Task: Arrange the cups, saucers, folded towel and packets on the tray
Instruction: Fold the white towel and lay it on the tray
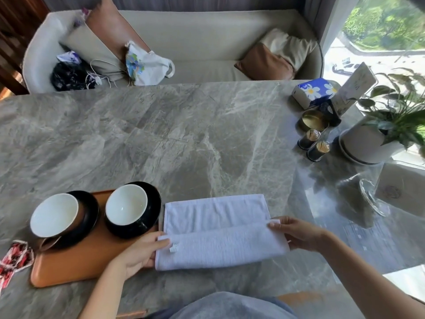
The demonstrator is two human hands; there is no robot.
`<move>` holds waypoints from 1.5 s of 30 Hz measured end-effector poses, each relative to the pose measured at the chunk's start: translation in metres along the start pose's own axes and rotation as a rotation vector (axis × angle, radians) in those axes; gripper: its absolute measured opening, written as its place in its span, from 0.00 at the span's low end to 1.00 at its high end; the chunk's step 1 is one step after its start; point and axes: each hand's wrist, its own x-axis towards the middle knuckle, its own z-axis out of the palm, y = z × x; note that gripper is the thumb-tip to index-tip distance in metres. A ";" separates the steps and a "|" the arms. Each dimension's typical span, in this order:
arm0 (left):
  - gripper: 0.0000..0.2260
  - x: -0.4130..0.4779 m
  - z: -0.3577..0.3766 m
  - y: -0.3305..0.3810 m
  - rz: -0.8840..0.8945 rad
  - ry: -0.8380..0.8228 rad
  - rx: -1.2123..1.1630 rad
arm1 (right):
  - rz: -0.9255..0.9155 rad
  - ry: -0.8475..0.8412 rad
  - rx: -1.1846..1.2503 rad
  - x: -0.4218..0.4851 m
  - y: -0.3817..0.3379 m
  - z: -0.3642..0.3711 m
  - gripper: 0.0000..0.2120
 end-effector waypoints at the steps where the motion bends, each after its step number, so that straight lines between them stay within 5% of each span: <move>1: 0.15 0.004 0.000 0.003 0.009 0.037 0.011 | -0.014 0.037 0.010 0.001 -0.004 0.000 0.19; 6: 0.05 0.037 0.009 0.029 0.200 0.318 0.178 | -0.133 0.256 -0.060 0.016 -0.031 0.006 0.11; 13: 0.06 0.059 0.032 0.045 0.339 0.742 0.410 | -0.271 0.527 -0.251 0.045 -0.048 0.021 0.11; 23: 0.11 0.058 0.035 0.053 0.338 0.688 0.763 | -0.274 0.724 -0.543 0.064 -0.043 0.021 0.06; 27: 0.22 0.056 0.050 0.043 0.417 0.764 1.088 | -0.434 0.878 -0.911 0.056 -0.039 0.037 0.19; 29: 0.26 0.058 0.066 0.034 0.534 0.686 1.188 | -0.573 0.830 -1.141 0.055 -0.036 0.057 0.23; 33: 0.31 0.067 0.090 0.001 0.633 0.569 1.332 | -0.697 0.477 -1.362 0.072 -0.013 0.097 0.28; 36: 0.32 0.069 0.089 -0.021 0.515 0.555 1.336 | -0.630 0.369 -1.376 0.084 0.012 0.103 0.30; 45: 0.42 0.075 0.080 -0.029 0.372 0.630 1.171 | -0.416 0.637 -1.267 0.072 0.026 0.044 0.33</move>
